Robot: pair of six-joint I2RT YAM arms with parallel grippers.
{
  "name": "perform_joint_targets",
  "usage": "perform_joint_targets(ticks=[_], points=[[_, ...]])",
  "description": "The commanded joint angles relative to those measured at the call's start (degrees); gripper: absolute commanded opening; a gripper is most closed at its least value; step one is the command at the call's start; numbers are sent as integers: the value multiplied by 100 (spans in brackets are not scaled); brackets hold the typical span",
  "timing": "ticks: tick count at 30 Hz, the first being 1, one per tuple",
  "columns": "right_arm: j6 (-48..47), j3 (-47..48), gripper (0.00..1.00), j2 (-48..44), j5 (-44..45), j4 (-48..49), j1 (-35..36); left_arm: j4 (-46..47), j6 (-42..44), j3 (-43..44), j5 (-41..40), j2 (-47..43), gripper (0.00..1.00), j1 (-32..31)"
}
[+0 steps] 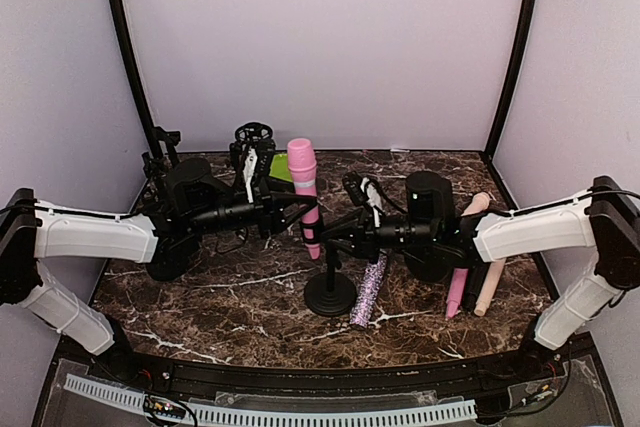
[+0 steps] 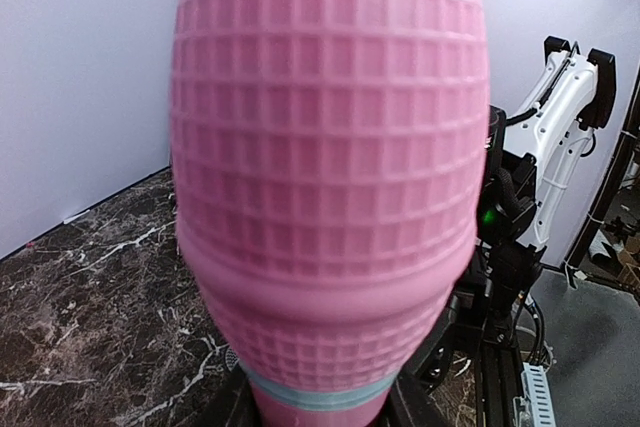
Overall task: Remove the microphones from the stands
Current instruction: Hold the microphone stand with the microphone at the center of the board.
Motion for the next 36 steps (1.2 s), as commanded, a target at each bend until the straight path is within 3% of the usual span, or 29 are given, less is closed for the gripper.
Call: perform_joint_targets(ticks=[1, 8, 16, 23, 30, 36], points=[[-188, 12, 10, -107, 656, -344, 265, -251, -74, 203, 70, 39, 18, -45], [-292, -150, 0, -253, 1630, -351, 562, -784, 230, 235, -536, -48, 43, -117], [-145, -289, 0, -313, 1872, -105, 630, -900, 400, 166, -908, -41, 56, -267], [-123, -264, 0, -232, 2012, -201, 712, -278, 188, -33, -1187, -155, 45, -339], [-134, -338, 0, -289, 2196, -369, 837, -285, 35, 170, -1150, -22, 40, -341], [-185, -350, 0, -397, 2367, -622, 948, -72, -200, 55, -1370, -124, 23, -338]])
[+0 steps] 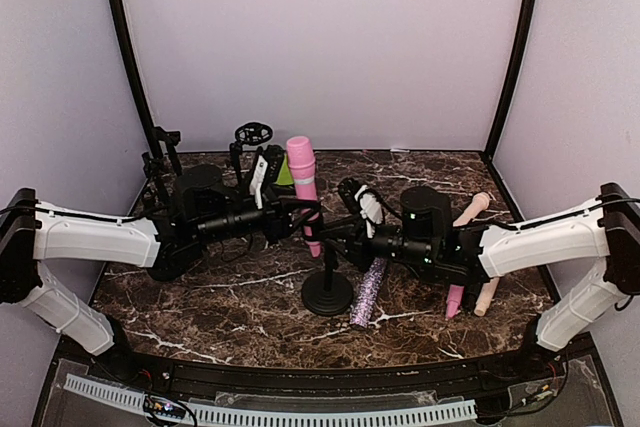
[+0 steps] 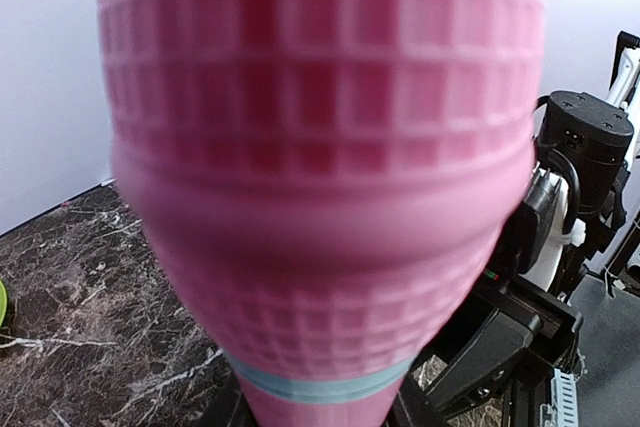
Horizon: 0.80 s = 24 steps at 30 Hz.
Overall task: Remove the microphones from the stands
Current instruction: Hold the microphone stand with the microphone at the center of the board, then remove the microphone from the microphone stand.
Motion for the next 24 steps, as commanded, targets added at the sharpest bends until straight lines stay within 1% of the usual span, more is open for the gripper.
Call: perform_joint_targets(ticks=[1, 2, 5, 6, 7, 11, 15, 17, 20, 24], points=[[200, -170, 0, -94, 169, -586, 153, 435, -312, -31, -252, -146, 18, -15], [226, -184, 0, -104, 210, -596, 177, 506, -346, -56, -273, -164, 13, -15], [352, -207, 0, -100, 303, -642, 208, 626, -446, -136, -325, -162, 5, -9], [438, -200, 0, -87, 380, -677, 216, 633, -457, -135, -327, -157, 1, -12], [517, -194, 0, -73, 439, -725, 225, 633, -470, -139, -327, -152, 0, -10], [936, -199, 0, -100, 679, -825, 228, 935, -440, -321, -147, -197, 0, -12], [1274, -110, 0, -89, 849, -978, 228, 1800, -433, -748, 78, -281, 0, -14], [1342, -93, 0, -80, 851, -1002, 227, 1951, -463, -892, 93, -321, 0, -8], [1259, -137, 0, -88, 773, -926, 222, 1810, -468, -827, 197, -343, 0, 8], [924, -158, 0, -111, 589, -938, 228, 1181, -496, -460, 252, -342, 0, 52]])
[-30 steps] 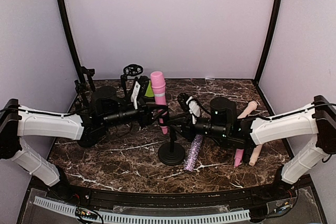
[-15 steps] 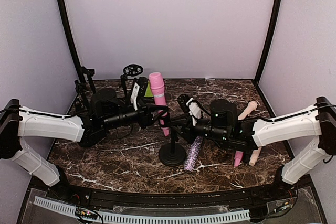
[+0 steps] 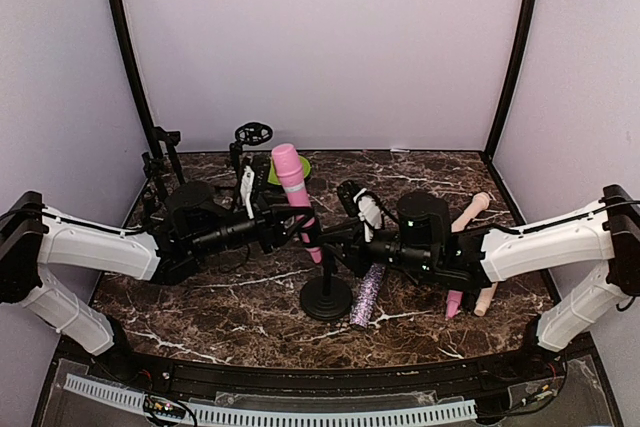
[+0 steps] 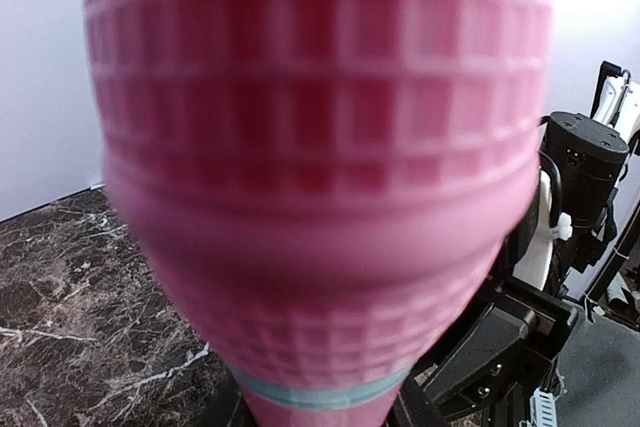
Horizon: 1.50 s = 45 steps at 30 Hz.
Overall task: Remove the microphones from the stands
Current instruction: Remove the microphone from the microphone stand.
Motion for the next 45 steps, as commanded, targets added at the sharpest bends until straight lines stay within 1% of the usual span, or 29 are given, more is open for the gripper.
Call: perform_joint_targets(ticks=[1, 7, 10, 13, 26, 30, 35, 39, 45], points=[[296, -169, 0, -21, -84, -699, -54, -397, -65, 376, 212, -334, 0, 86], [-127, -291, 0, -173, -220, -772, -43, -1455, -181, 1028, 172, -329, 0, 186], [-220, -297, 0, -164, -185, -851, -24, -1818, -169, 1309, 219, -319, 0, 188], [-266, -305, 0, -132, -161, -885, 5, -1913, -145, 1414, 247, -348, 0, 190], [-95, -342, 0, -65, -32, -969, 69, -1750, 94, 1336, 126, -658, 0, 250], [152, -326, 0, -67, 47, -978, 69, -1452, 200, 1131, 239, -762, 0, 259], [552, -205, 0, -11, 428, -1171, 69, -798, 244, 799, 527, -940, 0, 258], [644, -76, 0, 87, 547, -1378, 67, -576, 334, 611, 699, -1010, 0, 258], [613, -24, 0, 103, 632, -1446, 68, -503, 372, 511, 665, -1096, 0, 258]])
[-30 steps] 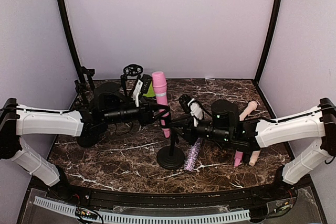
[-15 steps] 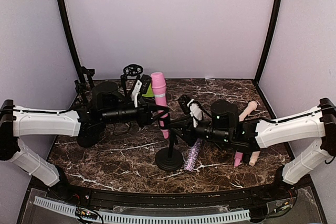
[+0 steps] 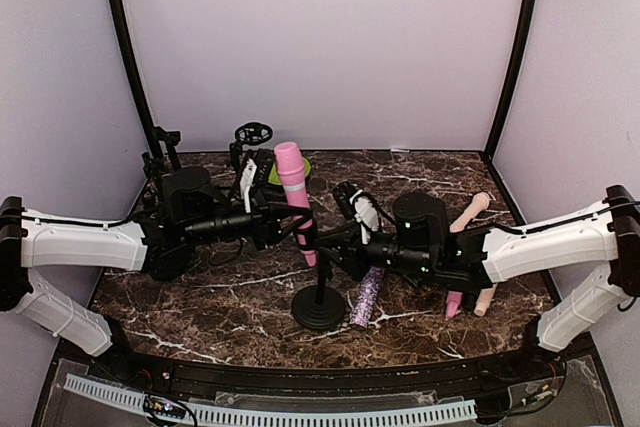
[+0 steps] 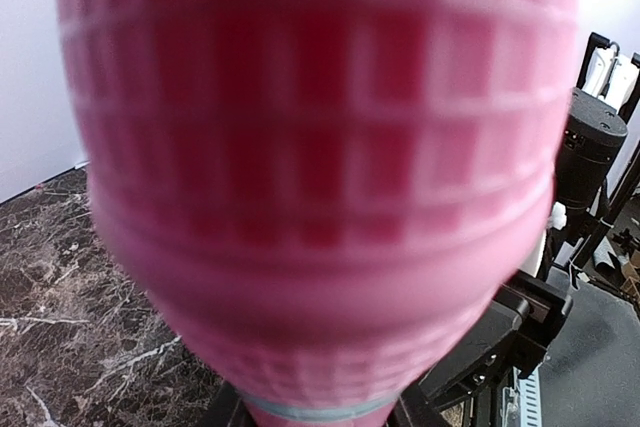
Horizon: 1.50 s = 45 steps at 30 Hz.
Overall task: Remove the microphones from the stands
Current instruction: Remove the microphone from the microphone stand.
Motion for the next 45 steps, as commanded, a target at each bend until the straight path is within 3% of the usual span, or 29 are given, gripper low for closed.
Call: perform_joint_targets(ticks=[1, 18, 35, 45], points=[[381, -172, 0, 168, 523, -1078, -100, 1067, 146, 11, 118, -630, 0, 108], [-311, -653, 0, -151, 244, -577, -46, -395, -322, 779, -545, -581, 0, 311], [349, -394, 0, 13, 884, -836, -49, 966, 183, -36, 554, -842, 0, 331], [227, -305, 0, 166, 628, -804, -47, 577, 172, 182, 508, -867, 0, 329]])
